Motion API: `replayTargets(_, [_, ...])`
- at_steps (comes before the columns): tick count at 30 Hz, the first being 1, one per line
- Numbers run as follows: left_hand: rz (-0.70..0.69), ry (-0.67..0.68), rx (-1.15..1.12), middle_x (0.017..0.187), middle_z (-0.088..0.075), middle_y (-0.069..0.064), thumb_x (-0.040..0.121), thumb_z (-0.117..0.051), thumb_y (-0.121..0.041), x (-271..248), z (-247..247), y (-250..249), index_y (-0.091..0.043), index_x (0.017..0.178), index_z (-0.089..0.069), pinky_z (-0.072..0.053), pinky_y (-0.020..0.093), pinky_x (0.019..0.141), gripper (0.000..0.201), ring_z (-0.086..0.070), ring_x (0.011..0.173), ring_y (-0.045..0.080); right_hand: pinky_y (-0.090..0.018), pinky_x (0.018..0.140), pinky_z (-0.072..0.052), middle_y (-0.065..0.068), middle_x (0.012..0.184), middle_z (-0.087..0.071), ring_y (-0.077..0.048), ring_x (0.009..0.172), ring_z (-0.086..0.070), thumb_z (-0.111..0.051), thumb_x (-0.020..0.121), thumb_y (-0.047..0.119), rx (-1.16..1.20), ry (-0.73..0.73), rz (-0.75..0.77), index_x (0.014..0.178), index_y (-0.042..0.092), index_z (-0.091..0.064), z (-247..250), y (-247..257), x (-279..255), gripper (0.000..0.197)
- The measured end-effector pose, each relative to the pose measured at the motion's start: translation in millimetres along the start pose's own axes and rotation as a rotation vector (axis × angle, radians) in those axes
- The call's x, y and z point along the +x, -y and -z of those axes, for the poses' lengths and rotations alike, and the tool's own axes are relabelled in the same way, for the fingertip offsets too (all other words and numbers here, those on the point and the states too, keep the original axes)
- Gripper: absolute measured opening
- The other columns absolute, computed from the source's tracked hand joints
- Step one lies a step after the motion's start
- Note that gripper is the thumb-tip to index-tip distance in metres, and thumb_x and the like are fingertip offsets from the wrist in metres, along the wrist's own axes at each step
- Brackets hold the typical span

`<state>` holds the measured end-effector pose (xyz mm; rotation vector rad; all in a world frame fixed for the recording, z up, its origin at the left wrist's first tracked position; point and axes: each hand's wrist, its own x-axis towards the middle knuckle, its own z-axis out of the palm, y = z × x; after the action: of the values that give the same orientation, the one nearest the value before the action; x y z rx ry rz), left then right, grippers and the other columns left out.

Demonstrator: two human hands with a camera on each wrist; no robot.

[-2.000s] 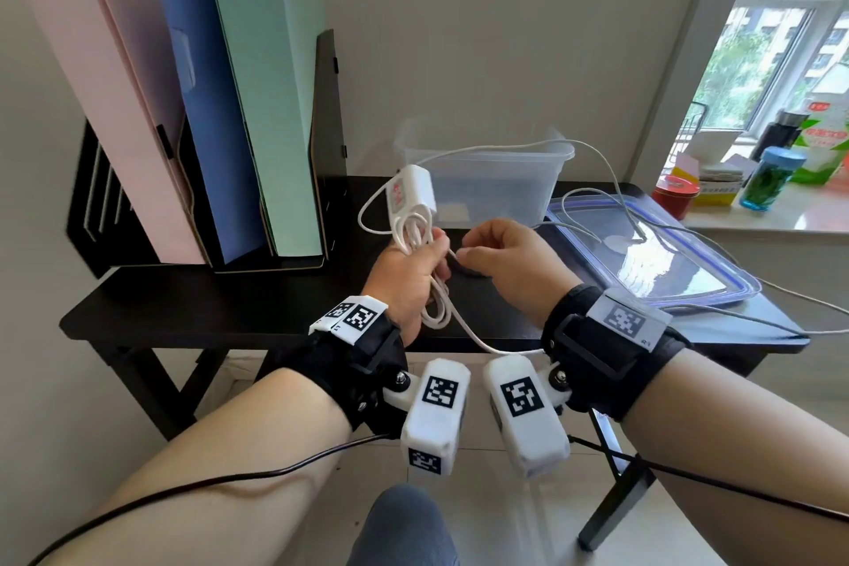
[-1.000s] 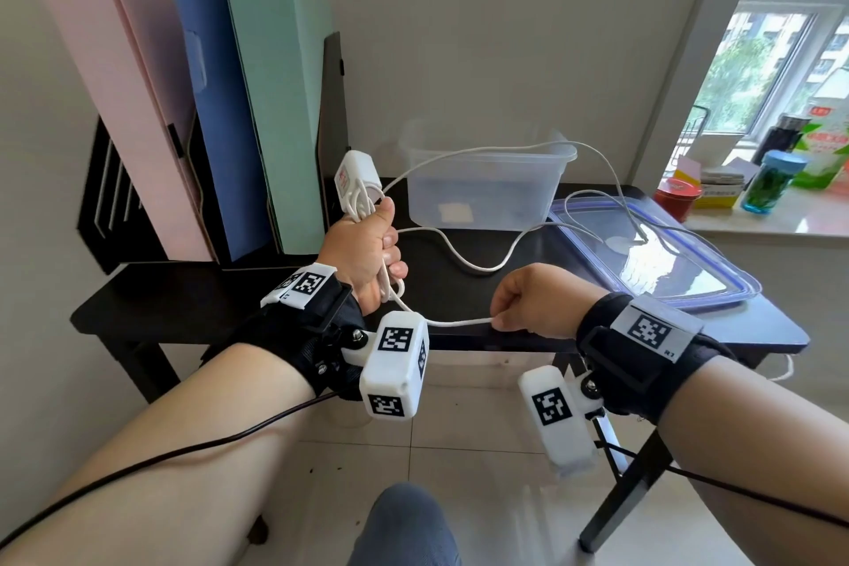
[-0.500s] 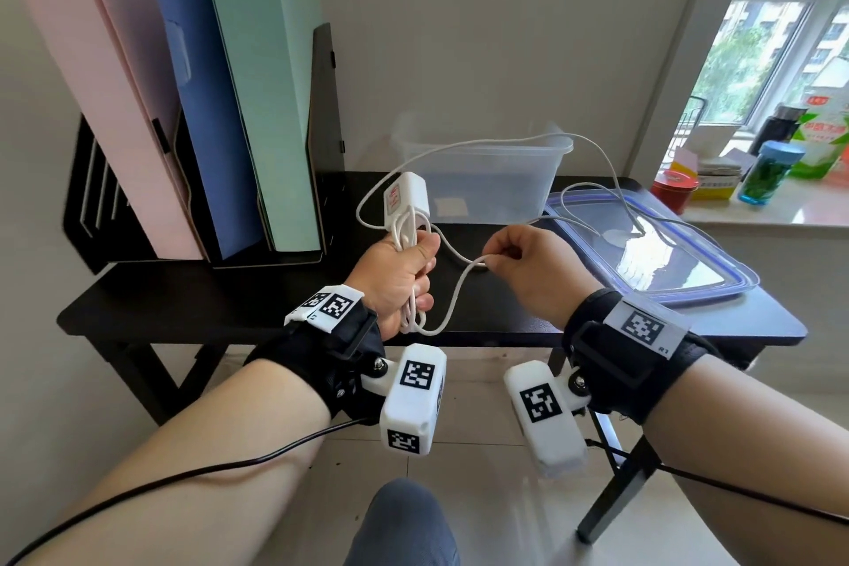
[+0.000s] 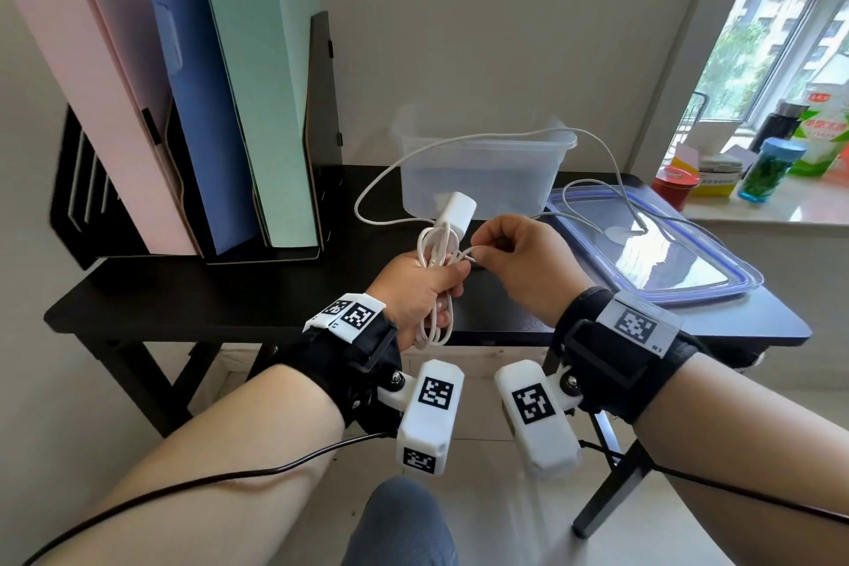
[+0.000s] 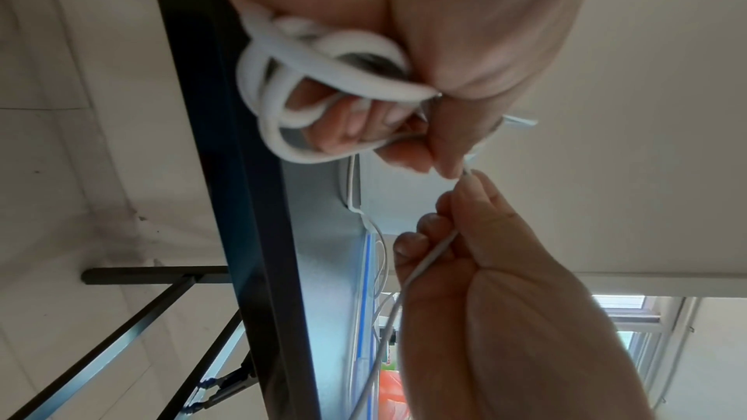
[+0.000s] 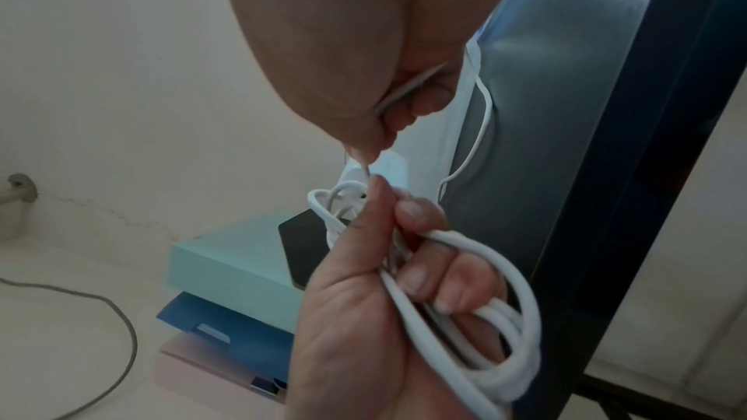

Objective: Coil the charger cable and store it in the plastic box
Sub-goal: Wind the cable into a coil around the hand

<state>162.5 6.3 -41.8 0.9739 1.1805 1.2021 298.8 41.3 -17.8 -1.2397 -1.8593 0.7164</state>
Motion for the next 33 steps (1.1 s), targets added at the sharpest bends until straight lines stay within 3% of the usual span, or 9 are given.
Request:
replayTargets(4, [-0.036,-0.045,0.038,0.057,-0.049,0.002,0.09,-0.057,-0.015,2,0,3,-0.012,0.071,-0.052,-0.031,0.022,0.041,0.02,-0.033,0.036,0.009,-0.023,0.063,-0.044,0.004,0.071,-0.062,-0.012,0.065,-0.053,-0.067,0.079,0.022,-0.124,-0.021,0.025,0.076,0.023,-0.06,8,-6,-3,0.008])
replayTargets(7, [-0.083,-0.1,0.075,0.062,-0.048,0.004,0.09,-0.056,-0.02,2,-4,3,-0.014,0.069,-0.051,-0.032,0.025,0.05,0.023,-0.035,0.046,0.011,-0.02,0.057,-0.036,0.012,0.061,-0.055,-0.006,0.058,-0.048,-0.066,0.079,0.023,-0.163,-0.062,-0.009,0.071,0.022,-0.062,16,-11,-6,0.009])
replayTargets(12, [-0.084,-0.123,0.073,0.061,-0.051,0.002,0.091,-0.055,-0.025,4,-12,2,-0.013,0.06,-0.054,-0.046,0.035,0.08,0.033,-0.053,0.066,0.018,-0.022,0.059,-0.037,0.01,0.061,-0.056,-0.006,0.058,-0.048,-0.066,0.079,0.021,-0.197,-0.065,-0.034,0.067,0.023,-0.063,27,-10,-4,0.012])
replayTargets(15, [-0.006,-0.029,-0.135,0.052,-0.047,-0.001,0.093,-0.053,-0.017,3,-21,-1,-0.012,0.076,-0.053,-0.053,0.034,0.066,0.018,-0.052,0.052,0.016,-0.024,0.056,-0.039,0.005,0.059,-0.055,-0.011,0.053,-0.046,-0.067,0.079,0.017,-0.053,-0.088,-0.077,0.067,0.019,-0.064,32,-10,-5,0.012])
replayTargets(18, [0.002,0.026,-0.154,0.053,-0.045,-0.001,0.09,-0.057,-0.016,1,-31,0,-0.013,0.078,-0.053,-0.051,0.029,0.052,0.013,-0.046,0.047,0.013,-0.031,0.056,-0.043,-0.002,0.057,-0.056,-0.018,0.051,-0.047,-0.068,0.079,0.013,0.155,-0.12,-0.162,0.065,0.016,-0.063,35,-9,-7,0.015])
replayTargets(22, [-0.011,0.062,-0.116,0.058,-0.049,-0.001,0.082,-0.067,-0.015,0,-47,0,-0.015,0.081,-0.055,-0.045,0.029,0.052,0.013,-0.044,0.045,0.012,-0.025,0.047,-0.042,-0.008,0.051,-0.05,-0.017,0.044,-0.045,-0.065,0.081,0.004,0.423,-0.088,-0.235,0.068,0.008,-0.059,44,-5,-16,0.015])
replayTargets(26, [-0.036,0.12,-0.085,0.065,-0.049,0.005,0.066,-0.077,-0.015,5,-62,5,-0.015,0.086,-0.054,-0.041,0.03,0.055,0.031,-0.043,0.041,0.012,-0.019,0.041,-0.044,-0.002,0.048,-0.054,-0.011,0.04,-0.049,-0.069,0.079,0.004,0.481,-0.025,-0.245,0.073,0.004,-0.061,58,-1,-23,0.01])
replayTargets(30, [-0.063,0.172,-0.052,0.063,-0.048,0.008,0.069,-0.071,-0.006,3,-81,9,-0.014,0.086,-0.06,-0.039,0.029,0.054,0.022,-0.044,0.044,0.013,-0.014,0.038,-0.041,-0.001,0.056,-0.056,-0.003,0.039,-0.048,-0.072,0.075,0.005,0.363,0.005,-0.207,0.075,0.004,-0.064,67,0,-26,0.009])
replayTargets(33, [-0.071,0.17,-0.042,0.06,-0.049,0.008,0.073,-0.058,0.001,3,-91,10,-0.01,0.088,-0.06,-0.039,0.028,0.052,0.019,-0.044,0.042,0.013,-0.017,0.045,-0.047,-0.002,0.058,-0.057,-0.011,0.049,-0.051,-0.075,0.072,0.007,0.326,0.011,-0.201,0.07,0.008,-0.063,70,-1,-28,0.012])
